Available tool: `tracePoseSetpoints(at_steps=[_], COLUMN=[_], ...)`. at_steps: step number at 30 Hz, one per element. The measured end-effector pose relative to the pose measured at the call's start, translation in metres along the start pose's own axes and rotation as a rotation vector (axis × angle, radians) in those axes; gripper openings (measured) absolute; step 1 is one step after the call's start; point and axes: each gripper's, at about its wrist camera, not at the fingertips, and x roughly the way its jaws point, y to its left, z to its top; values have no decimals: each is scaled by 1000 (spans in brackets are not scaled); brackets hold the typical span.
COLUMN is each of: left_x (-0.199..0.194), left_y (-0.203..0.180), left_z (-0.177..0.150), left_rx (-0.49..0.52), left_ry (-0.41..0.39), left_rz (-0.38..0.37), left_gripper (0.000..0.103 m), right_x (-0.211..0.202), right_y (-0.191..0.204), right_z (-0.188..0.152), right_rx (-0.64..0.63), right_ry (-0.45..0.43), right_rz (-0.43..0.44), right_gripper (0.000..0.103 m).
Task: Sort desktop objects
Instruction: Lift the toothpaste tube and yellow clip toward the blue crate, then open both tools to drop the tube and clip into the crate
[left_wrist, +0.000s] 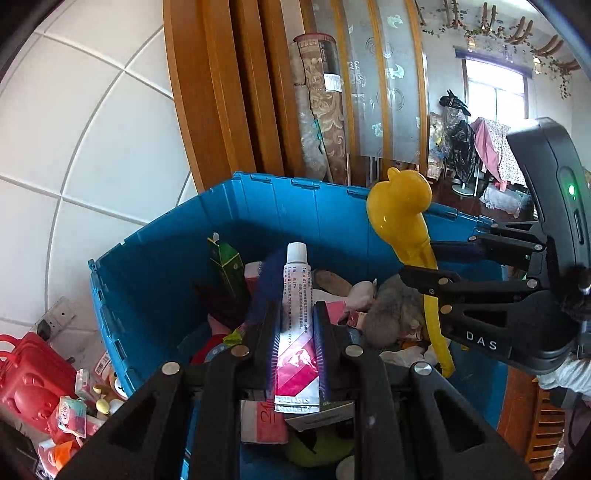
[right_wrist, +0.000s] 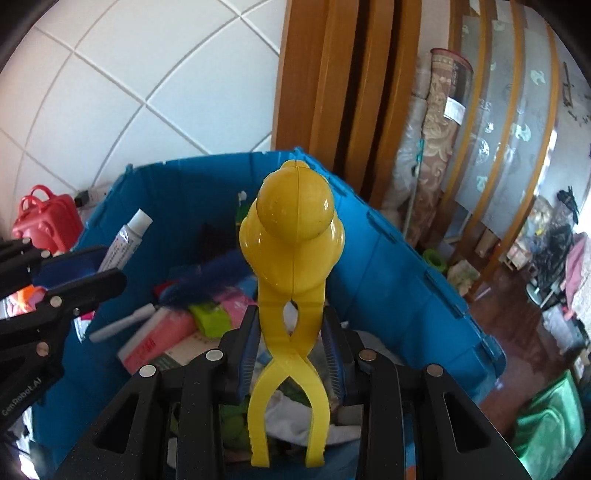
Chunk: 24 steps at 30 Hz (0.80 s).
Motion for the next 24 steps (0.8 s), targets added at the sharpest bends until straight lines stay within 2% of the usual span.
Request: tracePoseSetpoints(at_steps=[9, 11, 13, 14, 15, 17, 19, 21, 24], left_x=[11, 10, 6, 5, 3, 2, 1, -3, -16], left_y=[-7, -7, -7, -6, -6, -3, 1, 5, 15], left_z=[0, 0, -1, -1, -2, -2, -3, -6, -13], left_rx=[28, 26, 21, 20, 19, 12, 1, -10, -28], left_ry=[29, 26, 9, -2, -11, -15, -16, -25, -44], left_rz=[24, 40, 47, 52, 54, 55, 54, 56, 64], left_gripper=[18, 29, 58, 63, 67, 67, 67, 67, 67], right_x=[32, 35, 38, 39, 39, 37, 33, 28, 16], right_y=[-14, -15, -17, -17, -17, -17, -17, -15, -13], right_z=[-17, -18, -18, -19, -19, -19, -19, -18, -14], right_rx=[-19, -16, -12, -11, -10, -4, -4, -6, 8], right_ry=[103, 109, 112, 112, 110, 104, 89, 67, 35], right_rz=[4, 0, -5, -9, -15, -24, -37, -63, -79], right_gripper=[33, 33, 33, 34, 38, 55, 83, 95, 103])
